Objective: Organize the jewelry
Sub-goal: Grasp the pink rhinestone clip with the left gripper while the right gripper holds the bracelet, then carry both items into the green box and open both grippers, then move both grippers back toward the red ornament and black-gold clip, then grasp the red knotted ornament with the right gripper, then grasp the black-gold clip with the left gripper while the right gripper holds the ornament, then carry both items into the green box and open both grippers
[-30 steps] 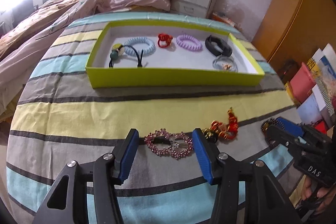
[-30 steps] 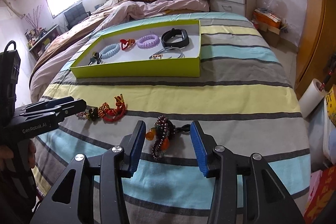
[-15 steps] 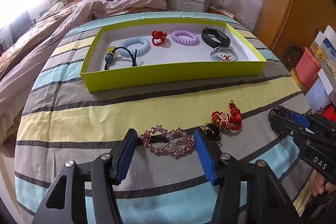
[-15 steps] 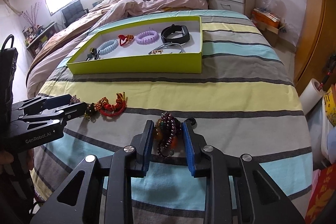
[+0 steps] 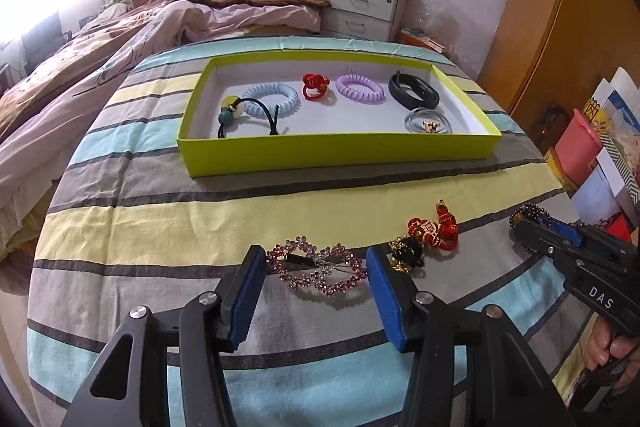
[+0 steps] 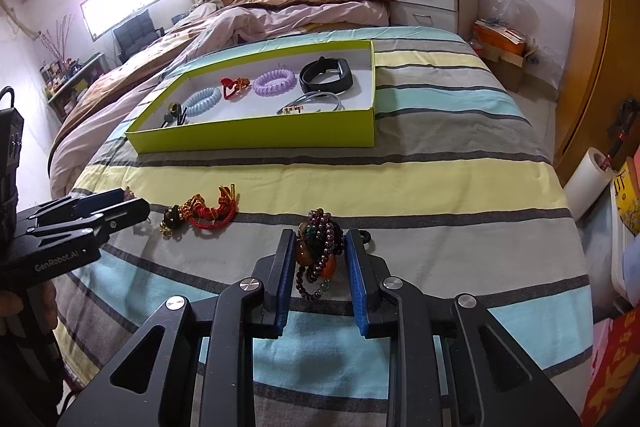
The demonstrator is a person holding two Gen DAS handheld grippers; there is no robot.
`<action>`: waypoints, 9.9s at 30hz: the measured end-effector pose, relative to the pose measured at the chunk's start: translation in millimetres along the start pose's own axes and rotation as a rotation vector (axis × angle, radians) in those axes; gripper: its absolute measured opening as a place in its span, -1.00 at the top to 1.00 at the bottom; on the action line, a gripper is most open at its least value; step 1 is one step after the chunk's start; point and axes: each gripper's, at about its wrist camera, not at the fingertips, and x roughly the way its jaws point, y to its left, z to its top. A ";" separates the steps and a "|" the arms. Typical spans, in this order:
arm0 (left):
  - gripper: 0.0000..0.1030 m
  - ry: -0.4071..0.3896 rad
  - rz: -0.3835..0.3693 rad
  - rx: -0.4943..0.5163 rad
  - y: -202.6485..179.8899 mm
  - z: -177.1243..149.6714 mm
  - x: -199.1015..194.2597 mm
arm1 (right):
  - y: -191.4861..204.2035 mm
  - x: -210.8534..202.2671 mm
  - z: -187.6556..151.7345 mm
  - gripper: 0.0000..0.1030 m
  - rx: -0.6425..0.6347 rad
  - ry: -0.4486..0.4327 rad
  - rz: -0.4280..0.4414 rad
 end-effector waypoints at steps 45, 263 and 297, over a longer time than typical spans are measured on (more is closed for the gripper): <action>-0.01 -0.019 0.032 0.007 41.6 84.2 29.7 | 38.5 92.4 117.3 0.50 -0.135 0.043 0.115; 0.63 0.008 -0.075 0.113 -43.7 7.8 4.8 | 11.0 -8.2 26.3 0.76 -0.008 -0.067 0.106; 0.63 -0.114 -0.051 0.019 34.2 102.2 -16.2 | 51.9 14.9 100.4 0.76 -0.057 -0.074 0.164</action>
